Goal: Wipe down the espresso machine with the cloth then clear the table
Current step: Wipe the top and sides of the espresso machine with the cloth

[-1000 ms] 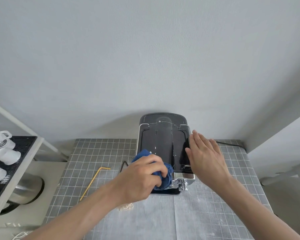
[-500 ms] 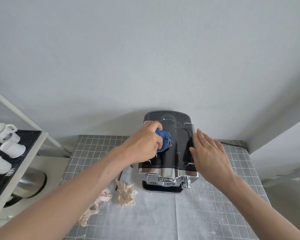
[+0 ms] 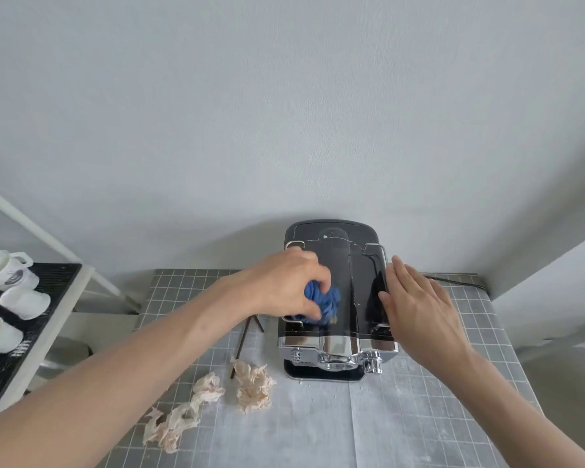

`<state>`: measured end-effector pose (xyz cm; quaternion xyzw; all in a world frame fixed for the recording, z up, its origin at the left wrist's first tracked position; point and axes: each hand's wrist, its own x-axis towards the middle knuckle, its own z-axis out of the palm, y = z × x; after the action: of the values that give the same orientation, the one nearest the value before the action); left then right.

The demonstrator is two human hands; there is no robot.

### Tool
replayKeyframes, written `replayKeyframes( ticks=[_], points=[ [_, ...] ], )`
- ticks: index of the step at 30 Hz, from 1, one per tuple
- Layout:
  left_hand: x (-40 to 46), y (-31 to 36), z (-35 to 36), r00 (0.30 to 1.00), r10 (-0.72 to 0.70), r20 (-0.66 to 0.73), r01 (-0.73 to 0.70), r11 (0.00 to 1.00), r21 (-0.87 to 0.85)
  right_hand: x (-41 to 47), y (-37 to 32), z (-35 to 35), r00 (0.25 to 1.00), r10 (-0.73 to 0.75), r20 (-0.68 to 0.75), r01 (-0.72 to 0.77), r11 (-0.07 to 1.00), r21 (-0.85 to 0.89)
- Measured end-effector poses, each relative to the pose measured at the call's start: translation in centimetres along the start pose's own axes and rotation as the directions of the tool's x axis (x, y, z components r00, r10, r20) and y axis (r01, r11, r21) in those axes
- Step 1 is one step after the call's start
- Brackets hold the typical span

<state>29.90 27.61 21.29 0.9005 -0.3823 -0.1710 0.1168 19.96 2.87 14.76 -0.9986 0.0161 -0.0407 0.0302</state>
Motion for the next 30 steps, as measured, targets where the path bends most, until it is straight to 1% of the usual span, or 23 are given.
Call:
replayKeyframes(
  ticks=[2,3,8,10,14,17,19,21,22,24,26,28,30],
  points=[
    [-0.7,-0.4,-0.4,0.994,0.055,0.099,-0.057,0.998,0.016,-0.1,-0.1,-0.1,1.000,0.006,0.003,-0.006,1.000,-0.003],
    [-0.8,-0.5,-0.5,0.992,0.059,0.115,-0.061,0.998,0.016,-0.1,-0.2,-0.1,1.000,0.012,0.009,-0.012,1.000,-0.002],
    [0.1,0.2,-0.3,0.994,0.094,0.063,-0.102,0.986,0.130,0.0,0.1,0.1,1.000,0.007,0.020,-0.007,1.000,0.017],
    [0.7,0.4,-0.2,0.995,0.086,0.051,-0.094,0.980,0.177,0.1,0.3,0.1,1.000,-0.001,0.028,0.000,1.000,0.024],
    [2.6,-0.2,-0.1,0.995,0.031,-0.094,-0.003,0.957,0.290,0.1,0.5,0.1,1.000,-0.027,0.016,0.026,0.999,0.033],
    [4.3,-0.5,-0.2,0.982,0.006,-0.188,0.055,0.947,0.317,0.0,0.6,0.3,1.000,-0.023,0.018,0.023,0.999,0.040],
    [4.4,-1.5,0.1,0.976,0.044,-0.213,0.018,0.959,0.283,-0.1,0.6,0.3,1.000,-0.011,0.008,0.011,1.000,0.029],
    [3.7,-2.6,0.3,0.972,0.091,-0.218,-0.051,0.981,0.186,-0.2,0.4,0.3,1.000,0.001,0.005,-0.001,1.000,0.027],
    [3.1,-2.9,0.3,0.975,0.105,-0.194,-0.080,0.988,0.135,-0.2,0.4,0.4,1.000,0.004,0.004,-0.005,1.000,0.029],
    [1.6,-2.7,0.2,0.986,0.136,-0.095,-0.130,0.989,0.066,-0.2,0.3,0.4,1.000,0.007,0.001,-0.007,0.999,0.032],
    [0.1,-2.2,0.4,0.988,0.153,-0.028,-0.153,0.988,0.007,-0.1,0.4,0.4,1.000,0.009,0.002,-0.010,0.999,0.036],
    [-1.0,-1.9,1.2,0.990,0.140,-0.033,-0.142,0.989,-0.039,-0.2,0.4,0.5,1.000,0.011,0.003,-0.011,0.999,0.046],
    [-1.0,-1.7,1.9,0.988,0.124,-0.095,-0.129,0.991,-0.047,-0.2,0.5,0.6,1.000,0.003,0.006,-0.003,0.998,0.063]
  ],
)
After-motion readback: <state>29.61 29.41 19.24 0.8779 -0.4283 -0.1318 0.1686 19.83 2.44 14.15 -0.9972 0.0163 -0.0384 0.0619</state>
